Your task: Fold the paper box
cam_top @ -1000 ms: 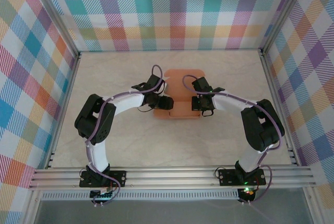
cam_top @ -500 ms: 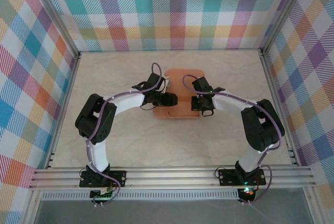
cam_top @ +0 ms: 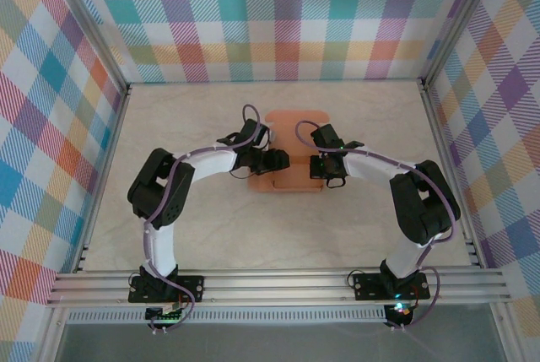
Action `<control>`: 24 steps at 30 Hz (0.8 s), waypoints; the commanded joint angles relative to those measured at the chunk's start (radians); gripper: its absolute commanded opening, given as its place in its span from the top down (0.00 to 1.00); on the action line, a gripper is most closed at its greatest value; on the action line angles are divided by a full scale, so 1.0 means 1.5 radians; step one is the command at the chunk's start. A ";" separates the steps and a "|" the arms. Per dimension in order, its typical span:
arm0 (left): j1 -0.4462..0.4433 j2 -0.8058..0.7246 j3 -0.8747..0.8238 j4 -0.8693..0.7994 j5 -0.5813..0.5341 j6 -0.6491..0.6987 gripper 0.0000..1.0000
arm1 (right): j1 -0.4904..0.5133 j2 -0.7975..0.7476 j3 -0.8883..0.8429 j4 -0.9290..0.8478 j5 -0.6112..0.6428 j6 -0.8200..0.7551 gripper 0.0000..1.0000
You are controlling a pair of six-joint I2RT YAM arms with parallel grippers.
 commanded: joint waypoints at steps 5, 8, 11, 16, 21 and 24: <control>0.068 -0.216 -0.040 -0.074 -0.066 0.035 0.41 | -0.005 -0.046 -0.001 0.000 -0.006 -0.012 0.95; 0.118 -0.287 -0.086 -0.069 -0.059 0.008 0.37 | -0.018 -0.061 -0.007 0.012 -0.033 -0.006 0.96; 0.181 -0.331 -0.129 -0.064 -0.037 -0.020 0.31 | -0.033 -0.079 -0.016 0.031 -0.077 -0.004 0.96; 0.289 -0.343 -0.223 0.008 0.027 -0.099 0.21 | -0.057 -0.129 -0.041 0.081 -0.166 0.009 0.97; 0.279 -0.298 -0.235 0.065 0.100 -0.121 0.16 | -0.070 -0.168 -0.055 0.118 -0.224 0.030 0.97; 0.240 -0.283 -0.224 0.066 0.111 -0.116 0.16 | -0.076 -0.181 -0.057 0.127 -0.234 0.032 0.97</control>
